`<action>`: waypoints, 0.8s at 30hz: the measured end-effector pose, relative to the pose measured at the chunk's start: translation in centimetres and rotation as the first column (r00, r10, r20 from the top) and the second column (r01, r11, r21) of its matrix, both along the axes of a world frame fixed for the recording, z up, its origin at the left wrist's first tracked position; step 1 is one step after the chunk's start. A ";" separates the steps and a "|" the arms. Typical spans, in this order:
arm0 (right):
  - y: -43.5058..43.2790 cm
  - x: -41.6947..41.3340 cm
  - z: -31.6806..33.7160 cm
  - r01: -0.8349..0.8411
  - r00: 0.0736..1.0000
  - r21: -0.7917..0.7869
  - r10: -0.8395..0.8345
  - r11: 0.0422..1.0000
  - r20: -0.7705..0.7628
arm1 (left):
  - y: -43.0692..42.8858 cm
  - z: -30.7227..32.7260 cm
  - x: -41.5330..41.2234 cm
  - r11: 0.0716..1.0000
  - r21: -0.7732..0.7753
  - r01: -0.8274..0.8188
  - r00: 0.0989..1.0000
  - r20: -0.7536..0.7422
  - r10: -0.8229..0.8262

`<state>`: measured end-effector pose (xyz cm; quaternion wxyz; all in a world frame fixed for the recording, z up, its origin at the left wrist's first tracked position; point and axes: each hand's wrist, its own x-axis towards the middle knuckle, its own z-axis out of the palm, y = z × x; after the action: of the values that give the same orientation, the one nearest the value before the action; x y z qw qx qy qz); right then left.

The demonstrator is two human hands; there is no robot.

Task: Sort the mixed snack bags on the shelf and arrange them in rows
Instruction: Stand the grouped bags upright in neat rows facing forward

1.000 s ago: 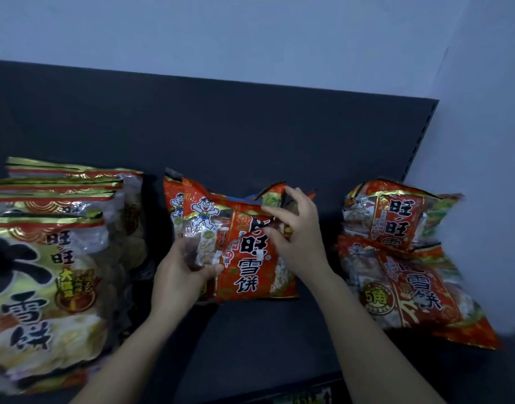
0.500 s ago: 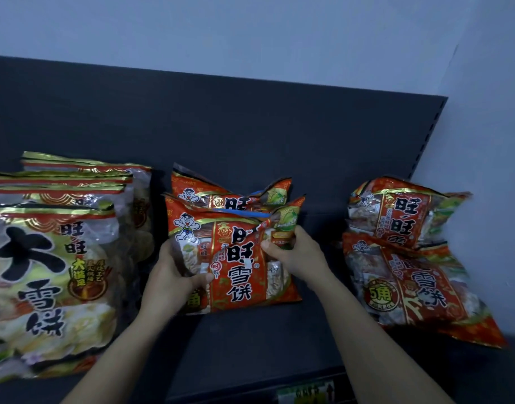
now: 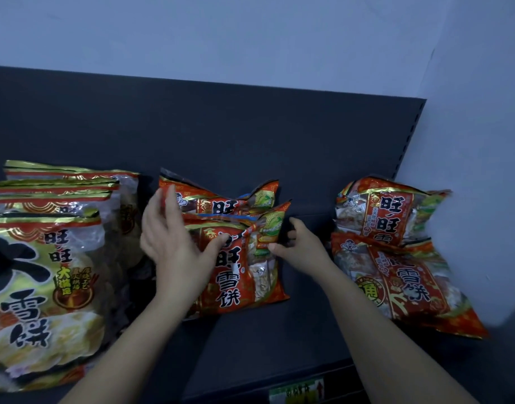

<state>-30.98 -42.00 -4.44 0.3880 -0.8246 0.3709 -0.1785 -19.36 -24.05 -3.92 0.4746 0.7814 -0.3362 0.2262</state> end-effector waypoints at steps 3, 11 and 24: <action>-1.9 -1.6 0.9 0.074 0.997 -0.061 -0.076 0.995 -0.023 | -3.0 1.5 -1.2 0.997 0.039 0.066 0.977 0.199 -0.073; -7.6 -7.6 0.6 0.358 0.909 -0.315 -0.405 0.879 -0.099 | -13.1 0.8 -6.7 0.849 0.336 0.407 0.845 0.214 -0.490; -13.3 -11.6 -4.2 0.509 0.684 -0.265 -0.572 0.819 -0.452 | -26.7 0.6 -8.9 0.655 0.668 0.355 0.799 0.148 -0.583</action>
<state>-42.58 -55.27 -8.62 0.1554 -0.7160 0.6758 -0.0805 -28.25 -50.72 -3.33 0.1716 0.7213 -0.6624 0.1075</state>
